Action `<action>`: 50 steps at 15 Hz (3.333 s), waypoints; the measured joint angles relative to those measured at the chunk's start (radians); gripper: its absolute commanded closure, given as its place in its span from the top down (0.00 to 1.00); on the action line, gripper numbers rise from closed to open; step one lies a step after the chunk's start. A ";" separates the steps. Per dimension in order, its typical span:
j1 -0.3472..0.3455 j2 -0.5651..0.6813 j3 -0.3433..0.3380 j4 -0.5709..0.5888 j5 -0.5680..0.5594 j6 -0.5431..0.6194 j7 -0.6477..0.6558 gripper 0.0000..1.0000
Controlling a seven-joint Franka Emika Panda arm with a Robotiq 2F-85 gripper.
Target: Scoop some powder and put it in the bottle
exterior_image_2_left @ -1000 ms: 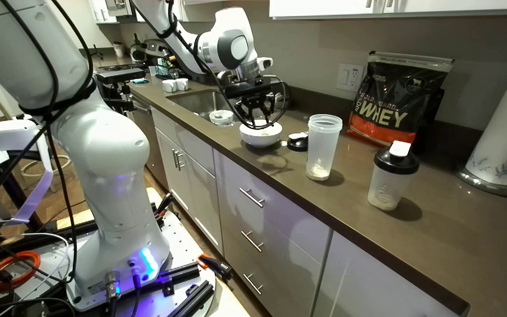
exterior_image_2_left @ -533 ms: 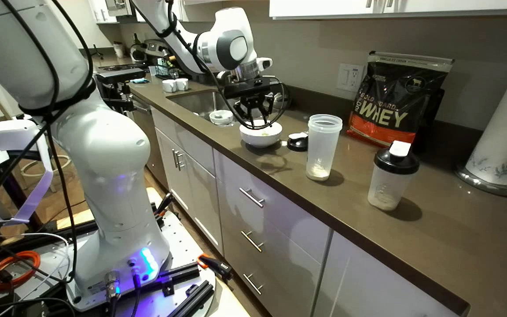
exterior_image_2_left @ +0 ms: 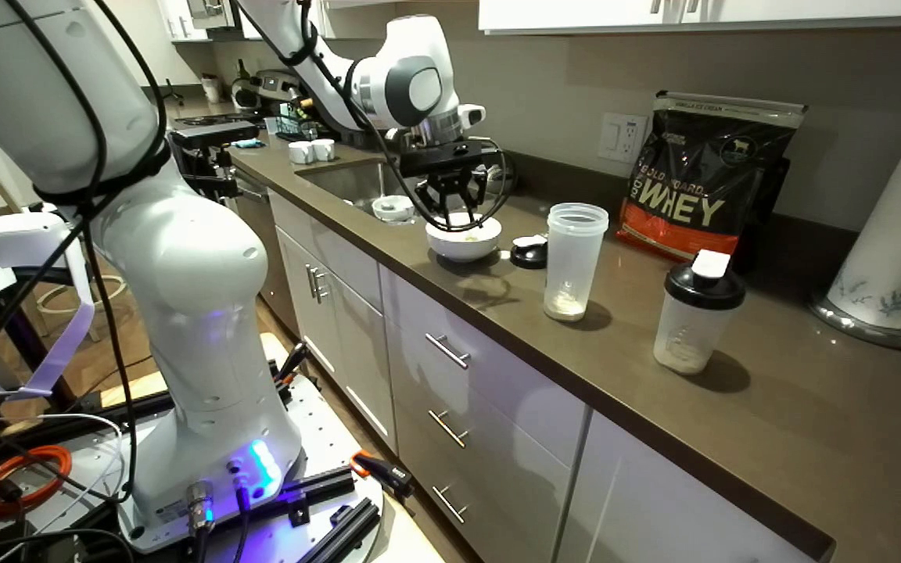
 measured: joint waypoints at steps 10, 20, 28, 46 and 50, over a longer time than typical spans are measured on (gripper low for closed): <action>0.006 0.012 -0.013 0.000 0.045 0.002 -0.056 0.00; 0.012 0.012 -0.016 0.000 0.069 0.002 -0.076 0.34; 0.025 0.017 -0.017 0.000 0.076 0.006 -0.076 0.26; 0.028 0.053 -0.025 0.002 0.107 0.051 -0.091 0.03; 0.025 0.052 -0.025 0.006 0.103 0.053 -0.091 0.03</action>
